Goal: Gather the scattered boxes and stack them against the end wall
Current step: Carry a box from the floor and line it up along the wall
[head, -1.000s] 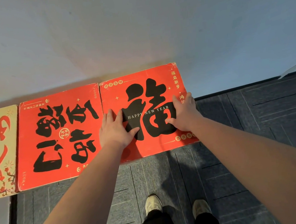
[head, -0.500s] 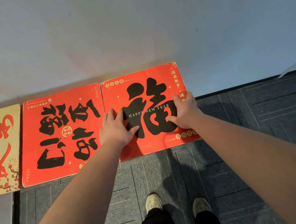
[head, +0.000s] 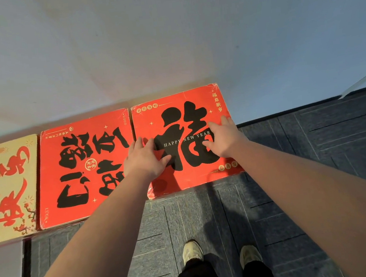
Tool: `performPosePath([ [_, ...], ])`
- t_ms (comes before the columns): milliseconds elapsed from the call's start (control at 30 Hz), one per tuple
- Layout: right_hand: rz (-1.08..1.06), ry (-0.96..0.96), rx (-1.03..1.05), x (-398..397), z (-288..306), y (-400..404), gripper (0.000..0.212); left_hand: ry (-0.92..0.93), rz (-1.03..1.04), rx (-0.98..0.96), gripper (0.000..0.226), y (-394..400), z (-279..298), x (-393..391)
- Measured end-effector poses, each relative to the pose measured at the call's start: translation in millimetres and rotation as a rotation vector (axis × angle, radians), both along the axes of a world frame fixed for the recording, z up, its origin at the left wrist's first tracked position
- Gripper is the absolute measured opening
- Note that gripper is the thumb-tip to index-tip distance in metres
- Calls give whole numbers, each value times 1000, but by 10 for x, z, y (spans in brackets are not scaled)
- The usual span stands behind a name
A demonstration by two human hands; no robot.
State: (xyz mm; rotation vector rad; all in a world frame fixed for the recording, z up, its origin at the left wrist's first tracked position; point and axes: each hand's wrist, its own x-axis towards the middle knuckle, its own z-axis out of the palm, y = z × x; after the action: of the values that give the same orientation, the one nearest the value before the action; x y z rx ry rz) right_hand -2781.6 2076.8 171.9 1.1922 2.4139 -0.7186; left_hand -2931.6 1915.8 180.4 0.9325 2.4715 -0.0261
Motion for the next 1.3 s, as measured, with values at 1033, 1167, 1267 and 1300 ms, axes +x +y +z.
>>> performPosePath([
  [1033,1134,126,337,168,4161,-2445,58,337,554,14,72,-2821,4141,1786],
  [1167,1310,240,387,472,4600,-3548,64,419,752,51,69,-3889,4512,2434],
  [1267,1443,293,405,890,4775,-4469,63,449,894,34,69,-4740,4621,3124],
  [1300,1487,308,414,1088,4821,-4783,62,446,943,34,68,-5028,4622,3403],
])
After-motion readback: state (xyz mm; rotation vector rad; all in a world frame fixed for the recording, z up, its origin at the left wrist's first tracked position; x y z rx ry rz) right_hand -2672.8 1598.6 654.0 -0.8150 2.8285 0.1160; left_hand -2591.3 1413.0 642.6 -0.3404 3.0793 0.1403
